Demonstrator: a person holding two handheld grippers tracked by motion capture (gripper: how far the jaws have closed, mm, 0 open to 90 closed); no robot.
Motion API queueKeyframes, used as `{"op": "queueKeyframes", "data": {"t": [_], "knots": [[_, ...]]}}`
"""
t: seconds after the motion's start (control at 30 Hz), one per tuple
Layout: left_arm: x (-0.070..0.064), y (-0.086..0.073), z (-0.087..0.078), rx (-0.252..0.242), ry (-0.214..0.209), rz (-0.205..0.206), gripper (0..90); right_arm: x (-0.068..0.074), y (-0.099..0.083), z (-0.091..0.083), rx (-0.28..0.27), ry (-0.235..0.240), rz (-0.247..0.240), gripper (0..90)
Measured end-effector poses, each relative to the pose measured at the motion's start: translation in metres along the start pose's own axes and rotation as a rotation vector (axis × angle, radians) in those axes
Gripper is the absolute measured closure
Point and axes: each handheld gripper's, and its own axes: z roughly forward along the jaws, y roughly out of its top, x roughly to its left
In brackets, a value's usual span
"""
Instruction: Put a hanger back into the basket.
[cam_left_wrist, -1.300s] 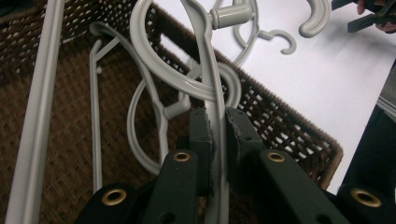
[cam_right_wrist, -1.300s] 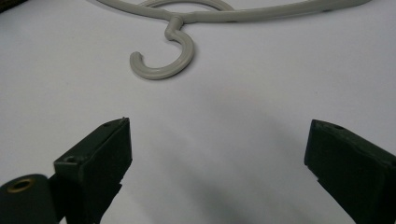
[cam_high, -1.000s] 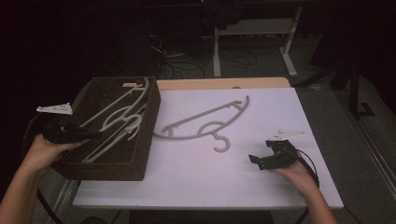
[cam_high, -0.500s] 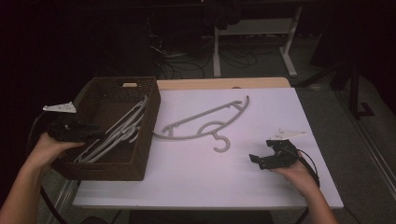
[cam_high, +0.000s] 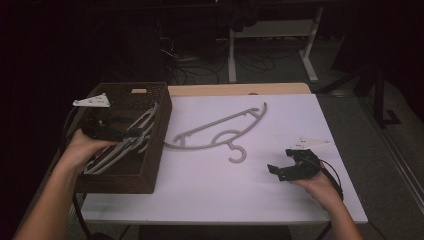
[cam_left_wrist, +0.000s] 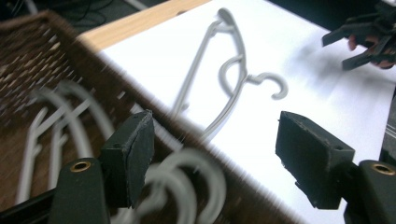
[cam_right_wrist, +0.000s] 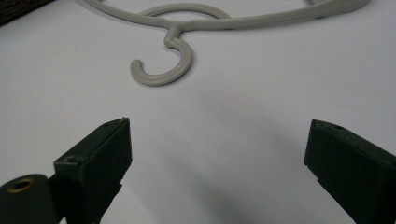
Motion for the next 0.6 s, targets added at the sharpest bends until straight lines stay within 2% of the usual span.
{"op": "queueKeyframes", "data": {"t": [0.07,0.13,0.2,0.23,0.4,0.47,0.53,0.6], "knots": [[-0.013,0.014,0.011,-0.016,-0.015,0.016,27.6,0.0,0.001,0.0,-0.008,0.003,-0.007,7.0],[-0.017,0.019,0.016,-0.018,-0.021,0.023,27.5,0.0,0.002,-0.001,-0.009,0.004,-0.006,7.0],[-0.027,0.032,0.03,-0.032,-0.033,0.035,27.1,0.0,0.002,0.0,-0.006,0.007,-0.01,7.0],[-0.027,0.032,0.03,-0.032,-0.033,0.035,27.1,0.0,0.002,0.0,-0.006,0.007,-0.01,7.0],[-0.044,0.049,0.057,-0.038,-0.067,0.055,27.1,0.0,0.002,0.0,-0.01,0.012,-0.009,7.0],[-0.056,0.058,0.075,-0.031,-0.08,0.07,27.1,0.0,0.002,0.0,-0.009,0.013,-0.01,7.0],[-0.059,0.06,0.081,-0.029,-0.086,0.074,27.2,0.0,0.002,0.0,-0.007,0.013,-0.009,7.0],[-0.069,0.065,0.099,-0.018,-0.087,0.082,29.0,0.0,0.001,-0.001,-0.009,0.014,-0.01,7.0]]}}
